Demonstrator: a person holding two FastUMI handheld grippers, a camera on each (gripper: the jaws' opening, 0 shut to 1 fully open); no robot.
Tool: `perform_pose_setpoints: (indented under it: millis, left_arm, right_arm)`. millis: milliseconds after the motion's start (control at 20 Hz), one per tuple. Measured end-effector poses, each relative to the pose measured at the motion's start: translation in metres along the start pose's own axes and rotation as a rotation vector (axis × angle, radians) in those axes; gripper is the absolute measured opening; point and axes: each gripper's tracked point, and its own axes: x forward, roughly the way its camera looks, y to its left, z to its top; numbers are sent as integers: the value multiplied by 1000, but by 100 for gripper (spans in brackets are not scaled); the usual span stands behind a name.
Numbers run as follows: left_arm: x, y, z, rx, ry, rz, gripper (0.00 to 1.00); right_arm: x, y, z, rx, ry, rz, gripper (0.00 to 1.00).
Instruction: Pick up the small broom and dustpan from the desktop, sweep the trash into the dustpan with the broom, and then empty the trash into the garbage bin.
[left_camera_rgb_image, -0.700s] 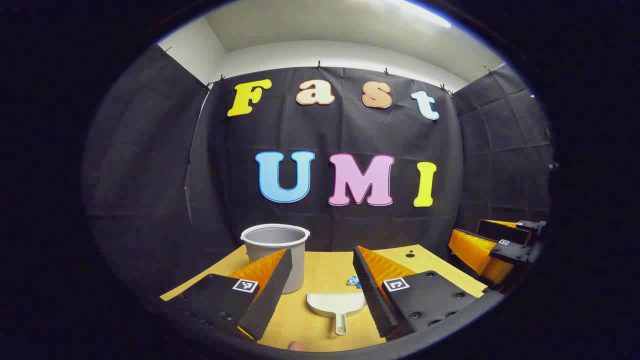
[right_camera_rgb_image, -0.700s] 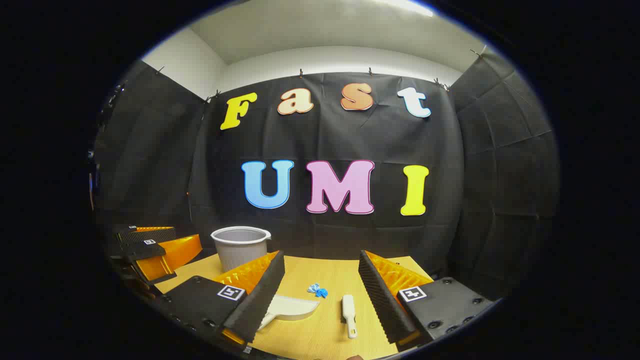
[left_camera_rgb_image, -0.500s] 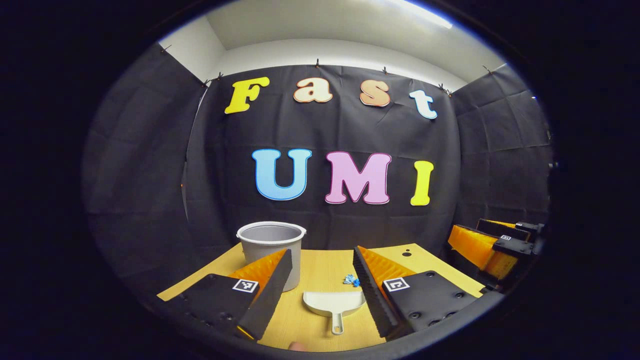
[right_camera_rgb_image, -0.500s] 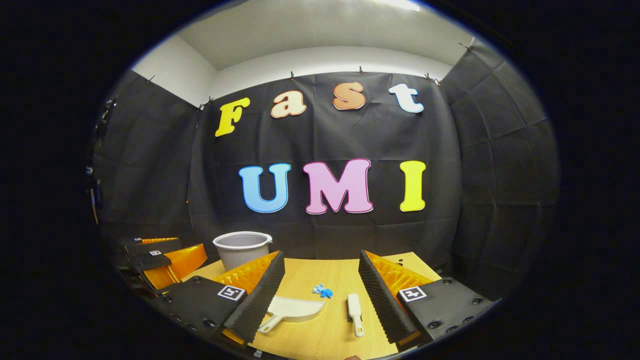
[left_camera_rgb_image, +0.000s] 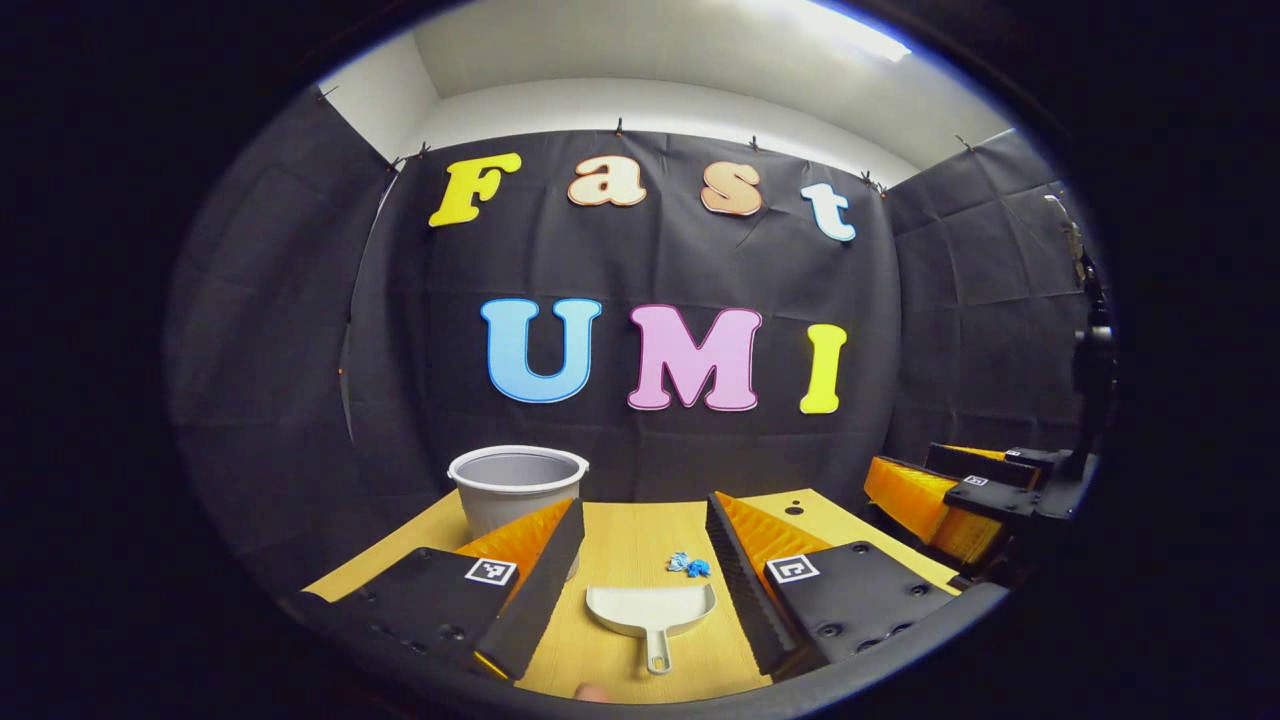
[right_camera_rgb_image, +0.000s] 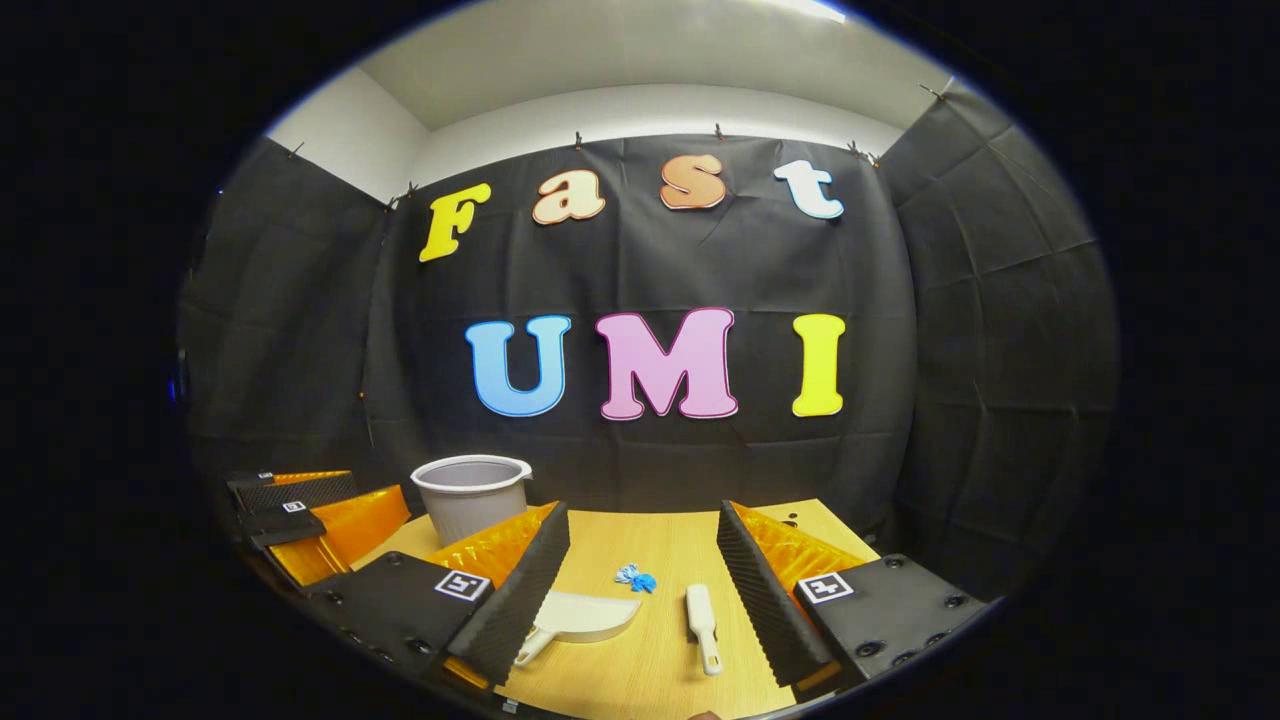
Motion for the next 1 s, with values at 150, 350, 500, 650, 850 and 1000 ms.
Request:
perform_pose_setpoints:
  millis: [150, 350, 500, 650, 850, 1000]
  left_arm:
    - [3, 5, -3, -3, 8, 7, 74]
    - [8, 3, -7, 7, 13, -13, 73]
    - [10, 3, -7, 17, 9, -15, 74]
    - [13, 3, -12, 9, 28, -13, 74]
    - [22, 2, -14, -58, 50, -5, 74]
    - [35, 4, -20, -71, 81, 14, 74]
  right_arm:
    - [1, 0, -2, -10, 7, -1, 93]
    - [5, 1, -4, -12, 12, -5, 93]
    - [8, -3, -2, -10, 9, -17, 95]
    - [12, -5, -4, -24, 14, -18, 95]
    - [24, -13, -6, -40, 22, -20, 95]
    - [36, -18, -10, -43, 40, -10, 94]
